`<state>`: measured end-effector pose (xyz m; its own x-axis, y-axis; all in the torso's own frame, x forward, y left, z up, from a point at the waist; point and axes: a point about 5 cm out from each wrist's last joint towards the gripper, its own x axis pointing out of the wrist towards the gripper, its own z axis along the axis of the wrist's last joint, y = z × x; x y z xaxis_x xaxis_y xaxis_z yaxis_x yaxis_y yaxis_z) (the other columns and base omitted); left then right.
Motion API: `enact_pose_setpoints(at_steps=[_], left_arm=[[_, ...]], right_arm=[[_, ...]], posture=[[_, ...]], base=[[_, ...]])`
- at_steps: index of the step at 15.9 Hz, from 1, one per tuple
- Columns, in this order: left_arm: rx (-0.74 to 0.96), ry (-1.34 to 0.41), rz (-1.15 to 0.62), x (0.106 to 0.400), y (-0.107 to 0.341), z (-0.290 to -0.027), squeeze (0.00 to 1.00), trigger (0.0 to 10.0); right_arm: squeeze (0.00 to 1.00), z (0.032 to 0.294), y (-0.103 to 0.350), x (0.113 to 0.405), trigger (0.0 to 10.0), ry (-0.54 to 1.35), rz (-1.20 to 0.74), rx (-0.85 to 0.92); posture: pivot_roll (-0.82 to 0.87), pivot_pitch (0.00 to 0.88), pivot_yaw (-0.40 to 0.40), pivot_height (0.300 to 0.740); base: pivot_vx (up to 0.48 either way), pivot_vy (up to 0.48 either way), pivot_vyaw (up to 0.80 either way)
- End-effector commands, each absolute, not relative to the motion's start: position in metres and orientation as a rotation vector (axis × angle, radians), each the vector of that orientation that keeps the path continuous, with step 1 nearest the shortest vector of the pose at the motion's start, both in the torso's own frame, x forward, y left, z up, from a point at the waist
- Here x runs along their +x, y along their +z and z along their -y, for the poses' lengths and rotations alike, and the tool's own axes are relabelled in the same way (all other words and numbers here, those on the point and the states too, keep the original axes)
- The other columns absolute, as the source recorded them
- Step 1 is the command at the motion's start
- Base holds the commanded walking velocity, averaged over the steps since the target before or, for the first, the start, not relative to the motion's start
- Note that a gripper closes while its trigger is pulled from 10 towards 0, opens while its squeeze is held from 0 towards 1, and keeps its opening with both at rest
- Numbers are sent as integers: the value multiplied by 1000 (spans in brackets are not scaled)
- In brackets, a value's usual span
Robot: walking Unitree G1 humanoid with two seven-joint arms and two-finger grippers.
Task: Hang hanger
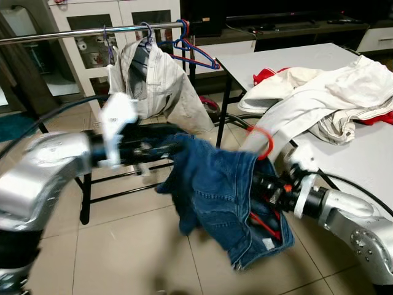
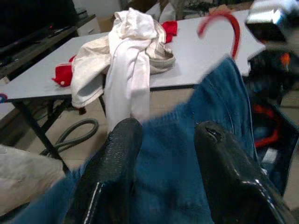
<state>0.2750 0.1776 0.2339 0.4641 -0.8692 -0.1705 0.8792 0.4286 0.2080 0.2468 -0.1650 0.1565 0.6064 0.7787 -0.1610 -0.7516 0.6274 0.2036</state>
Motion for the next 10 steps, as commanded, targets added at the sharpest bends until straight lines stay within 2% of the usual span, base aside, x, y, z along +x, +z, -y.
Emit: enact_pose_setpoints(at_steps=[1,2,3,5,6,7,10], left_arm=[[299,-1087,-21,274,237,-184,0,10000],[276,-1085,-31,276,236,-189,796,10000],[254,-1090,-48,277,235,-194,1000,10000],[291,-1044,-56,283,230,-204,1000,10000],[308,-995,-47,288,226,-215,471,10000],[304,-993,-59,288,221,-220,0,10000],[297,-1034,-94,293,206,-227,0,10000]], right_arm=[[0,167,166,245,10000,906,-201,138],[0,168,170,243,10000,938,-191,124],[0,170,172,243,10000,955,-190,120],[0,176,177,242,10000,978,-177,114],[0,180,182,239,10000,1027,-169,132],[0,180,185,237,10000,1065,-163,140],[0,180,193,228,10000,1182,-162,170]], posture=[[51,0,31,740],[41,0,39,740],[32,0,45,740],[38,0,41,740],[42,0,33,740],[39,0,32,740],[41,0,28,740]], base=[[0,0,0],[0,0,0],[0,0,0],[0,0,0],[0,0,0],[0,0,0],[0,0,0]])
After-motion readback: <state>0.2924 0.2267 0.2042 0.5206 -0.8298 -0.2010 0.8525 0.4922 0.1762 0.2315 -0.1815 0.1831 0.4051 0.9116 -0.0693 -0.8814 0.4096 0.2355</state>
